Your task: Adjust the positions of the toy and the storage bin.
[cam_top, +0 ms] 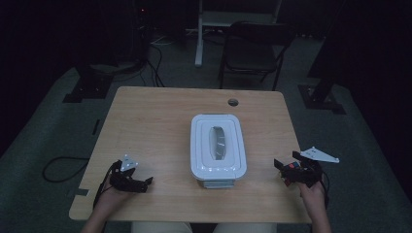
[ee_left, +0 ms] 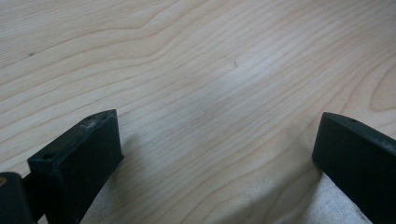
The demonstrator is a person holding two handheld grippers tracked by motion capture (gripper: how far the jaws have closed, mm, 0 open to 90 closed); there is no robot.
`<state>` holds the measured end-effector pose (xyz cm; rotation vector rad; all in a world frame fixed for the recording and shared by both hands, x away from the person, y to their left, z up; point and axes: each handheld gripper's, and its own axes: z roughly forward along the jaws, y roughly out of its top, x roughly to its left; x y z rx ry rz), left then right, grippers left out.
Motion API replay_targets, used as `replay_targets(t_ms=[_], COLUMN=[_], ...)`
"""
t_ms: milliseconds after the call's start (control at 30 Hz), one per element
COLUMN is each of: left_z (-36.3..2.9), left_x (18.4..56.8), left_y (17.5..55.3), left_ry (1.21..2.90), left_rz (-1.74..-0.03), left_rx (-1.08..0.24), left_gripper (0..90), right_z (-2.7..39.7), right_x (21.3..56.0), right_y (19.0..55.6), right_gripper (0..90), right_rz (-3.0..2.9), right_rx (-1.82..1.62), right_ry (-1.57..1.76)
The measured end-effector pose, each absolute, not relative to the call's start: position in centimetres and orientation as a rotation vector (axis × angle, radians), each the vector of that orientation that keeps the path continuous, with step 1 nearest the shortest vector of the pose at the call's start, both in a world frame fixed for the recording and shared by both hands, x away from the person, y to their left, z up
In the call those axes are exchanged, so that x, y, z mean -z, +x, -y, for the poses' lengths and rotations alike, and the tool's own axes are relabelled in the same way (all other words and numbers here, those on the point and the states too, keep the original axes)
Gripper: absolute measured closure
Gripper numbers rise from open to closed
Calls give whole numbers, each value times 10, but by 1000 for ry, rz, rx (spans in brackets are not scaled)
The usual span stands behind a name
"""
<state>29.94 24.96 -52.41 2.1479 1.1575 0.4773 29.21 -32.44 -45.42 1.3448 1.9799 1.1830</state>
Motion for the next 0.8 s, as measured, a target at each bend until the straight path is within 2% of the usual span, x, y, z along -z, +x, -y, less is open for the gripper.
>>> replay_targets(t_ms=[400, 800], left_z=[-249, -250], left_x=[524, 524], left_y=[299, 300], left_ry=[2154, 2157], left_rz=[-1145, -1137], left_rx=[-471, -470], left_gripper=[20, 21], right_z=[288, 274], right_x=[471, 482], right_y=[303, 308], right_gripper=[135, 132], right_rz=[-2066, -1974], right_rx=[-1191, -1240], right_ry=[1280, 1357])
